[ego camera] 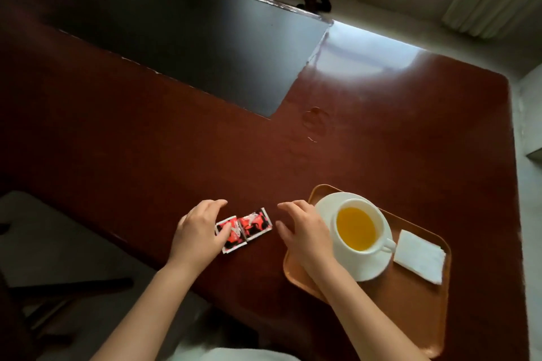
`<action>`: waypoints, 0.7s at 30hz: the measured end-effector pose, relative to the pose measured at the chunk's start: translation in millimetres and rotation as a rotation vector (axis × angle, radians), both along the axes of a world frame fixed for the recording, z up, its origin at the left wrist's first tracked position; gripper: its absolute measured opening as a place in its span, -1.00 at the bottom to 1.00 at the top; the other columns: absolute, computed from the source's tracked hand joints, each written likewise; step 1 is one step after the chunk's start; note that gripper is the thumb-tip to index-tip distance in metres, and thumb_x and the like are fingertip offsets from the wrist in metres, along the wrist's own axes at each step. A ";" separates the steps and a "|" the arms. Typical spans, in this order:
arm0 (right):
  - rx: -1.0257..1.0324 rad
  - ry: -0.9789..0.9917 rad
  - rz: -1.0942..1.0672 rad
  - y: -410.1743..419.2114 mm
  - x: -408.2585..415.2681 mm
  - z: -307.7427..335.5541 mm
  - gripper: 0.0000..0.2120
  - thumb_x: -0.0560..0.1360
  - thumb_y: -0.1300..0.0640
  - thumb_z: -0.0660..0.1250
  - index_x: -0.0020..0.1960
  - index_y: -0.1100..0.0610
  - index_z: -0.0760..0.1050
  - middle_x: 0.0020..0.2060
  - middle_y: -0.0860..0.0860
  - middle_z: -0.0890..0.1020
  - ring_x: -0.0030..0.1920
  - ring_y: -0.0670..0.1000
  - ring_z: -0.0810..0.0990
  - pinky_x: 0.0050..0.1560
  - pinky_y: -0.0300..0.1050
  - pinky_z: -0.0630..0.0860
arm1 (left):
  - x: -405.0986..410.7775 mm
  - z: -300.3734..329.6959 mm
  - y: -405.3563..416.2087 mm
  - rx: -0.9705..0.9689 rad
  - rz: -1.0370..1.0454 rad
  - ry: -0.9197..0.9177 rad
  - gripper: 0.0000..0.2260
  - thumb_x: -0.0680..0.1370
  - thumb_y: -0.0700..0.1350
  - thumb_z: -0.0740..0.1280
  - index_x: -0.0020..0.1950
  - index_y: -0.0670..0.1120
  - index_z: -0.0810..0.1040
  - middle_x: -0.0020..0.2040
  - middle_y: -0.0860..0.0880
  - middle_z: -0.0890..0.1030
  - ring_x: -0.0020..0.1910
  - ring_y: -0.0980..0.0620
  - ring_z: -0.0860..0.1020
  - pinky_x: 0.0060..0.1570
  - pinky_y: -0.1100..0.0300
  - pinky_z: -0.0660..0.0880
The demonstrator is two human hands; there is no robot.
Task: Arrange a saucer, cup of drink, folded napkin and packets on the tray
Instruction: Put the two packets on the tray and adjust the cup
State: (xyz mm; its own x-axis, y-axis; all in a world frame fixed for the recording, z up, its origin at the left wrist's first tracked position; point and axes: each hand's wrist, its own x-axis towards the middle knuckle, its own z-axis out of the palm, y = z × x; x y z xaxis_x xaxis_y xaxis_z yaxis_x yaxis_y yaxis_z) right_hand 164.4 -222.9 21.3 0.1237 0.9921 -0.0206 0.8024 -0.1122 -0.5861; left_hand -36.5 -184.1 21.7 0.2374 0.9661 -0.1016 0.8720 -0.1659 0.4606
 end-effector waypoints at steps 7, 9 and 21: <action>-0.213 -0.132 0.088 27.2 -34.0 -38.0 -0.49 0.42 0.16 0.38 0.34 0.06 0.38 0.31 0.03 0.44 0.30 0.07 0.34 0.19 -0.03 0.43 | -24.2 -35.6 34.2 -0.130 -0.319 0.074 -0.43 0.44 0.08 0.37 0.42 0.02 0.30 0.32 0.03 0.40 0.35 0.06 0.30 0.31 0.10 0.21; -0.246 -0.209 0.173 32.0 -36.8 -41.4 -0.45 0.41 0.14 0.38 0.37 0.02 0.34 0.37 0.00 0.40 0.35 0.07 0.29 0.20 0.01 0.42 | -20.5 -42.4 33.2 -0.122 -0.443 0.113 -0.41 0.45 0.07 0.35 0.44 0.01 0.27 0.37 0.00 0.35 0.40 0.04 0.24 0.34 0.08 0.19; -0.187 -0.376 0.222 35.4 -35.9 -39.5 -0.66 0.33 0.09 0.43 0.08 0.12 0.50 0.04 0.06 0.56 0.12 0.14 0.47 -0.01 0.02 0.44 | -23.5 -41.9 47.6 -0.031 -0.572 0.085 -0.82 0.41 -0.10 0.41 -0.04 -0.13 0.56 0.01 -0.05 0.55 0.04 -0.08 0.50 -0.06 0.05 0.47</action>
